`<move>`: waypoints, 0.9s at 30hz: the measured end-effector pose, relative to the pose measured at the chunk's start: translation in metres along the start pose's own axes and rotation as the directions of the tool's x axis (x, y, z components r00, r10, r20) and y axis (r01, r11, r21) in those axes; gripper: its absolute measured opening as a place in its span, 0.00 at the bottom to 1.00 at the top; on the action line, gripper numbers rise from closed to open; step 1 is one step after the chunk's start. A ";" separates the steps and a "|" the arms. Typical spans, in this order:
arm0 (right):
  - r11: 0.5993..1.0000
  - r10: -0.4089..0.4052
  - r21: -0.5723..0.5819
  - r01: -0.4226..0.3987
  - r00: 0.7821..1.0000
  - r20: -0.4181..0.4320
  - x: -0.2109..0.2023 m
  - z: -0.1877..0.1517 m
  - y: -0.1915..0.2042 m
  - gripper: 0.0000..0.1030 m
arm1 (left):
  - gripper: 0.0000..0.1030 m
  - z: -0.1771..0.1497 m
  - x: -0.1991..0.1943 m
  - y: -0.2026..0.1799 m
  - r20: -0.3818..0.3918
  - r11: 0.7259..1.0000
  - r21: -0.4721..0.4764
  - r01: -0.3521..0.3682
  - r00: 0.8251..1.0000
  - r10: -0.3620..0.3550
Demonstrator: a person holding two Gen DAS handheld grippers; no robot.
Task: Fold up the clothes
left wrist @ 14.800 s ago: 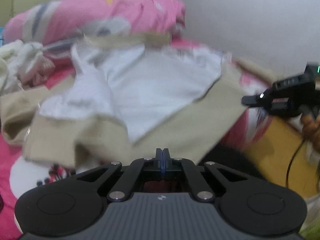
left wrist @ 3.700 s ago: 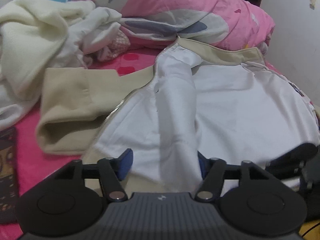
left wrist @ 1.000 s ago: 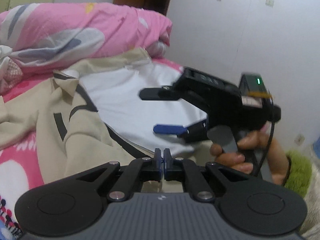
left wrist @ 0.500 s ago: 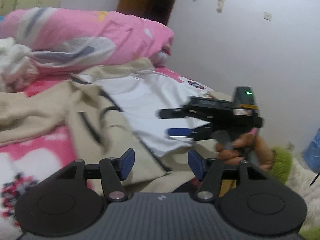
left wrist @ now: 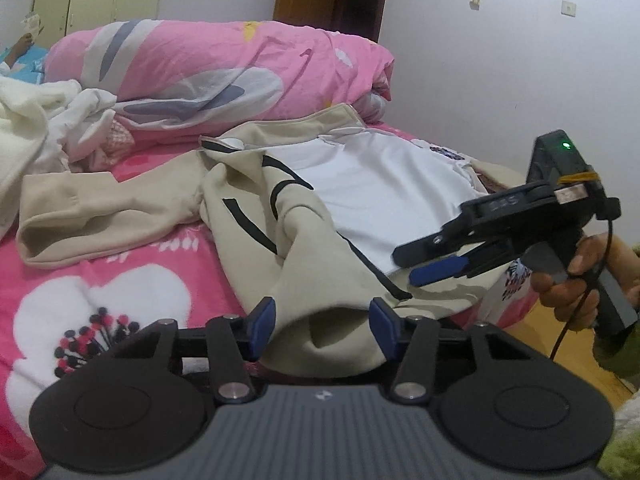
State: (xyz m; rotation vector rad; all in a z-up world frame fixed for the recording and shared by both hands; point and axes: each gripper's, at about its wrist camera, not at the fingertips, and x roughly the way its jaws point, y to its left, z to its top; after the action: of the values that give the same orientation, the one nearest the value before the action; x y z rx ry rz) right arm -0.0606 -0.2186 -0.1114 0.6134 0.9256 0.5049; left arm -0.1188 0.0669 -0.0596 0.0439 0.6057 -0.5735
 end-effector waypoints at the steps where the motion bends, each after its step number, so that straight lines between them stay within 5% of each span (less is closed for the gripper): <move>1: 1.000 -0.002 0.000 0.002 1.000 -0.017 0.004 -0.001 0.000 0.53 | 0.45 -0.001 0.000 0.000 0.000 1.000 0.000 0.001 1.000 -0.001; 6: 0.999 -0.010 -0.032 0.008 0.998 -0.062 0.019 -0.006 0.006 0.44 | 0.44 -0.005 0.000 0.002 0.007 1.000 -0.004 -0.016 1.000 0.016; 15: 1.000 0.014 0.020 -0.013 0.998 -0.054 0.016 -0.003 -0.002 0.44 | 0.44 -0.010 -0.004 0.013 0.013 0.998 -0.047 -0.042 0.999 0.043; 21: 0.999 0.049 0.008 -0.049 0.997 -0.059 0.030 -0.007 0.007 0.13 | 0.48 -0.013 -0.002 0.019 -0.005 0.996 -0.082 -0.040 0.999 0.040; 27: 0.998 0.069 -0.013 -0.068 0.995 0.073 -0.004 0.000 0.013 0.05 | 0.56 -0.016 0.002 0.026 -0.023 0.992 -0.124 -0.030 0.999 0.028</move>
State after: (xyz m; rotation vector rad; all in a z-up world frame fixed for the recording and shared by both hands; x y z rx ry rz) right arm -0.0647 -0.2115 -0.1003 0.6521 0.8338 0.5444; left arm -0.1125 0.0909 -0.0765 -0.0589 0.6594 -0.5068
